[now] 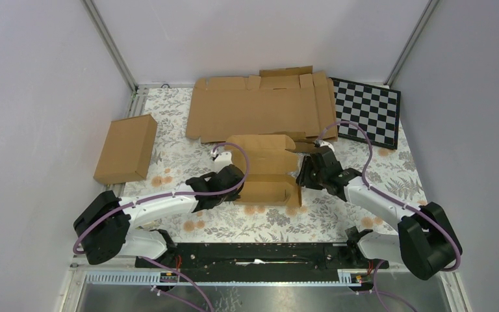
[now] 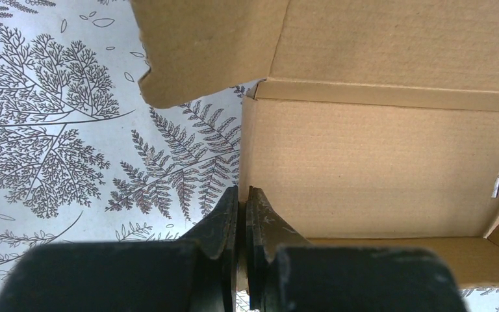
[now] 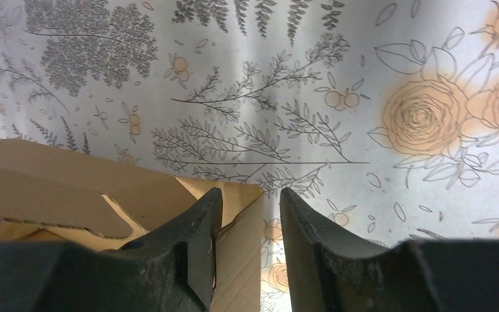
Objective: Fold the paper box
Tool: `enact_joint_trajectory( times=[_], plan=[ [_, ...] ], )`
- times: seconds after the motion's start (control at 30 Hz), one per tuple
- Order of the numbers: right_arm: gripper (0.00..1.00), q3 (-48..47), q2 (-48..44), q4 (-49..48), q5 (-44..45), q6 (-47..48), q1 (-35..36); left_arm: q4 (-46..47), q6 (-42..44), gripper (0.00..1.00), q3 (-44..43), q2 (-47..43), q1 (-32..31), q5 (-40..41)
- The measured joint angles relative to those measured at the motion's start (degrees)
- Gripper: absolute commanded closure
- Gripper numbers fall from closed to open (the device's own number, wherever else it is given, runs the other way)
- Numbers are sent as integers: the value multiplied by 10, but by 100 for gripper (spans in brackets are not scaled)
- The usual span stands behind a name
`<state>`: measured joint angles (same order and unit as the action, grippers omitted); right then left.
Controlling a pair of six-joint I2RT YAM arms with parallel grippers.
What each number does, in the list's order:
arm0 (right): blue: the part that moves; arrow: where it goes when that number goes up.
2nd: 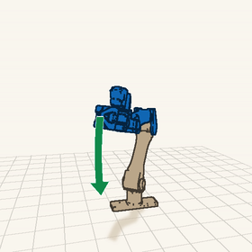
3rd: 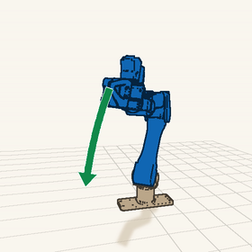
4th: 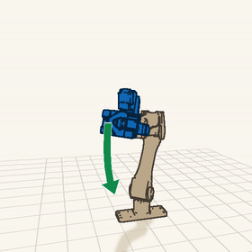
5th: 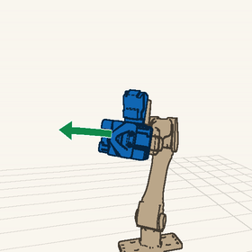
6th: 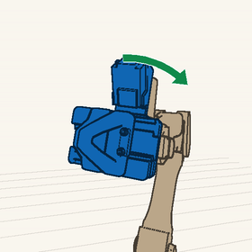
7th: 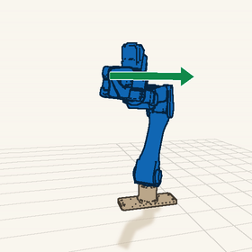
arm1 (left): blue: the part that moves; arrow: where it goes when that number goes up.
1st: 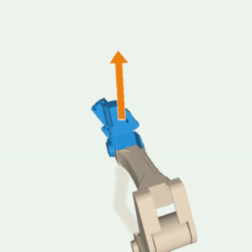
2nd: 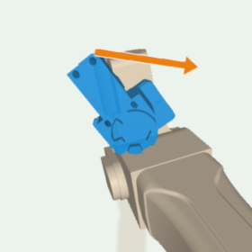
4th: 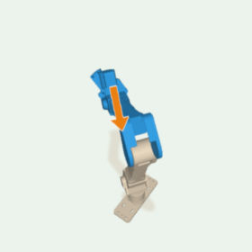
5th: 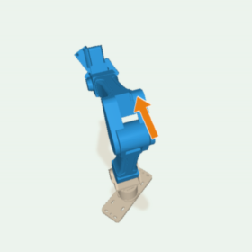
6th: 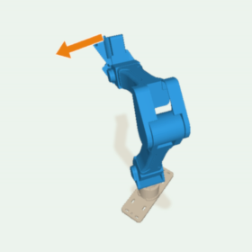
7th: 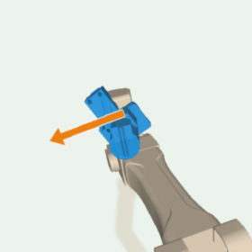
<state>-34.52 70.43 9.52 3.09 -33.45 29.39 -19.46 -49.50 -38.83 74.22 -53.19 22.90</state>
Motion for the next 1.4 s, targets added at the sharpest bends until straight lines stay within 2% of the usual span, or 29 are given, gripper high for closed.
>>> enact_joint_trajectory(
  times=[0.5, 0.77, 0.9, 0.97, 1.2, 1.4],
  plan=[
    [29, 0, 26, -41, -117, 18, -2, 3, 13, 100, 1, 0, 0, -6],
    [34, 22, 16, -49, -143, 18, -2, 1, 15, 100, 1, 0, 0, -6],
    [25, 41, -15, -51, -154, 10, -2, -2, 15, 100, 1, 0, 0, -6],
    [24, 49, -30, -51, -170, 1, -2, -1, 14, 100, 1, 0, 0, -5],
    [32, 58, -55, -63, -222, -26, -2, -1, 15, 100, 1, 1, 0, -3],
    [21, 58, -60, -77, -247, -43, -2, -1, 15, 100, 1, 10, -6, -1]
  ],
)
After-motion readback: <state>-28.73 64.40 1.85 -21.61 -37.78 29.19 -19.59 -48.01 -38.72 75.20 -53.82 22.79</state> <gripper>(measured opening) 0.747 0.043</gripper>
